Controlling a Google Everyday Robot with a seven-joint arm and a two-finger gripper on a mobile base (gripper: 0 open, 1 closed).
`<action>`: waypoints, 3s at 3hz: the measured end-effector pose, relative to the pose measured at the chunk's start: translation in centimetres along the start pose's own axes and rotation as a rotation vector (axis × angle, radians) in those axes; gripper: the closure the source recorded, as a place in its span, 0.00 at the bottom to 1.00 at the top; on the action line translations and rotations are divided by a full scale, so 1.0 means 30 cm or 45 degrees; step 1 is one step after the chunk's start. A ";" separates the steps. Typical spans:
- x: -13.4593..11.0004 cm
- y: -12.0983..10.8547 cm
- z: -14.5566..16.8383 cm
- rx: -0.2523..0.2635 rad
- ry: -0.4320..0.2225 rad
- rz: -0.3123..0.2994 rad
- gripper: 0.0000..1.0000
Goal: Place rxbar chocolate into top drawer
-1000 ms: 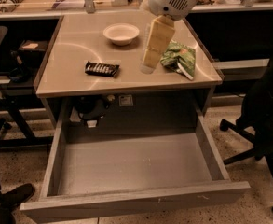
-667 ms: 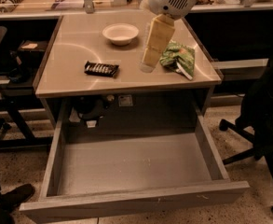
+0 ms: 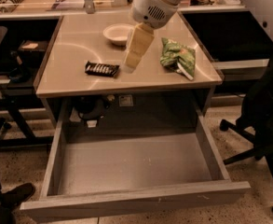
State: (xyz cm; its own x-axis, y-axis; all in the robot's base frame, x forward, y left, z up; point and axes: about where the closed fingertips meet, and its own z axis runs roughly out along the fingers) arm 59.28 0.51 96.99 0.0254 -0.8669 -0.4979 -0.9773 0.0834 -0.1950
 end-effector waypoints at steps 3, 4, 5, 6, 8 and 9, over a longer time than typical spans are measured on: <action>-0.035 -0.119 0.153 -0.023 0.043 0.078 0.00; -0.058 -0.157 0.237 -0.055 0.058 0.100 0.00; -0.069 -0.243 0.334 -0.103 0.059 0.141 0.00; -0.072 -0.264 0.352 -0.110 0.048 0.151 0.00; -0.099 -0.275 0.537 -0.179 0.044 0.190 0.00; -0.099 -0.275 0.538 -0.179 0.044 0.190 0.00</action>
Offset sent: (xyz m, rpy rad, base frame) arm 0.0293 0.0109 -0.0085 -0.0116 0.0275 -0.0304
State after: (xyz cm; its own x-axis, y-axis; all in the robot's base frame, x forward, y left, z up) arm 70.67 10.33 86.44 -0.1271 -0.8664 -0.4828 -0.9894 0.1450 0.0003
